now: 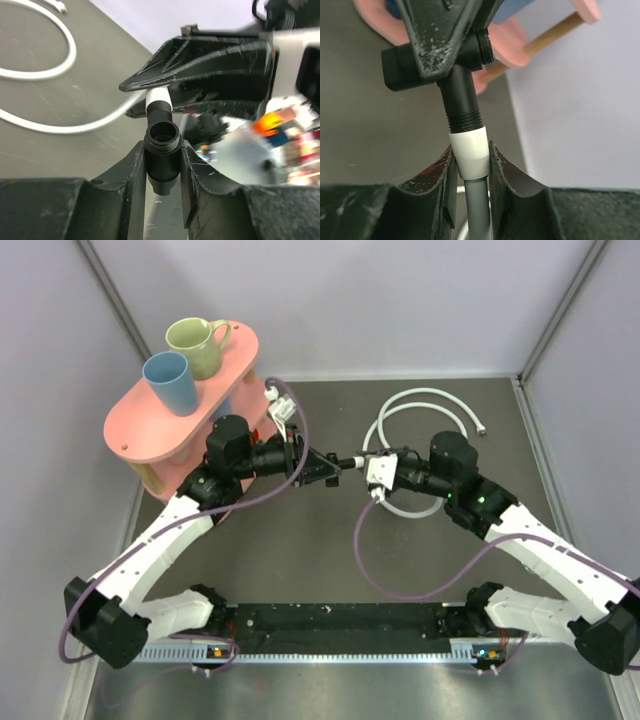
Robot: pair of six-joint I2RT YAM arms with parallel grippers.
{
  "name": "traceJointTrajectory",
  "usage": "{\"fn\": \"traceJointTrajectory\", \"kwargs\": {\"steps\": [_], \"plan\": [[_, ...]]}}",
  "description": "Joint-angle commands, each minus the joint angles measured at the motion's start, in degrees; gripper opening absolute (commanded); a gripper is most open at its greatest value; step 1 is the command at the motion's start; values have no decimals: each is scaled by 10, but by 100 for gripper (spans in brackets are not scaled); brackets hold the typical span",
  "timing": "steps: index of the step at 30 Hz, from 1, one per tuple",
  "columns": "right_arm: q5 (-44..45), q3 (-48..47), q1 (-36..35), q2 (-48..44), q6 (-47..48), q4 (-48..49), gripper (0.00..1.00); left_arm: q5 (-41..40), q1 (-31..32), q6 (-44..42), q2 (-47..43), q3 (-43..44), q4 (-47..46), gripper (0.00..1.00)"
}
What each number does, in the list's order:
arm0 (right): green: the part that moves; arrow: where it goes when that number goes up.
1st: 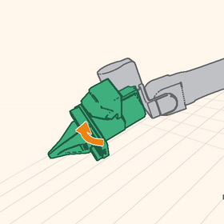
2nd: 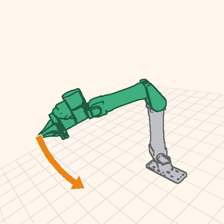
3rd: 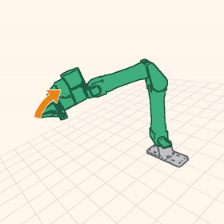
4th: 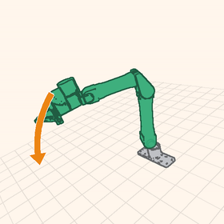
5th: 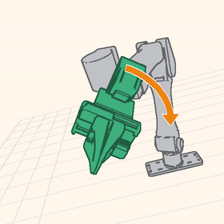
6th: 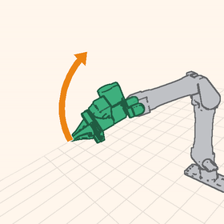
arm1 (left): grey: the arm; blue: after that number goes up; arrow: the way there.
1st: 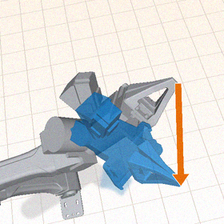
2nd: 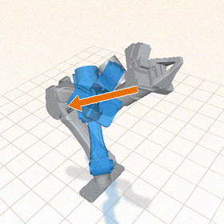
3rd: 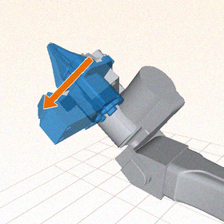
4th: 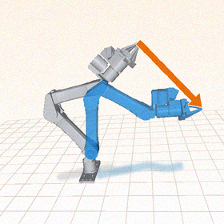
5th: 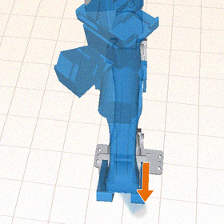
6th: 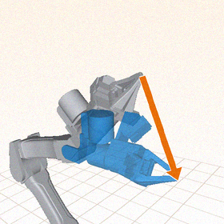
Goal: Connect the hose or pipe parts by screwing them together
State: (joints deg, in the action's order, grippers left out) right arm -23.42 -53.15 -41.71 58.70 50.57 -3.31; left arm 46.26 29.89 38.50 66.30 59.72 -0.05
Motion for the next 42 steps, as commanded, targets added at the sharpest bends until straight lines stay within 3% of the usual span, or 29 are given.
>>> {"fn": "traceJointTrajectory", "kwargs": {"steps": [1,6,7,10,14,17,20,23,24,26,27,28,32,37,42], "plan": [[-190,-83,26,24,-82,-31,0,-43,51,-332,-42,-55,-25,0],[-328,-126,83,71,-152,-62,0,-6,89,-551,-57,-81,-41,0],[-341,-135,88,81,-154,-79,0,7,94,-632,-58,-81,-24,0],[-356,-170,90,113,-164,-139,0,6,126,-754,-59,-81,-8,0],[-339,-186,97,133,-188,-165,0,-68,162,-844,-46,-58,76,0],[-332,-187,104,139,-213,-167,0,-136,193,-880,-57,-72,60,0],[-303,-182,108,134,-231,-166,0,-166,196,-844,-74,-98,25,0],[-237,-158,107,105,-228,-159,37,-202,191,-751,-90,-111,-17,0],[-226,-145,107,93,-219,-143,53,-214,185,-671,-93,-108,-30,0],[-191,-86,107,39,-209,-97,64,-232,173,-593,-90,-89,-28,0],[-181,-63,107,16,-207,-74,77,-235,160,-532,-88,-83,-24,0],[-171,-15,107,-4,-205,-6,81,-234,156,-508,-86,-76,-11,0],[-169,89,107,-95,-172,144,83,-252,143,-383,-86,-38,-2,0],[-156,137,91,-147,-90,189,80,-246,115,-150,-73,31,67,0],[-67,162,30,-160,-14,235,75,-179,52,85,-56,80,110,0]]}}
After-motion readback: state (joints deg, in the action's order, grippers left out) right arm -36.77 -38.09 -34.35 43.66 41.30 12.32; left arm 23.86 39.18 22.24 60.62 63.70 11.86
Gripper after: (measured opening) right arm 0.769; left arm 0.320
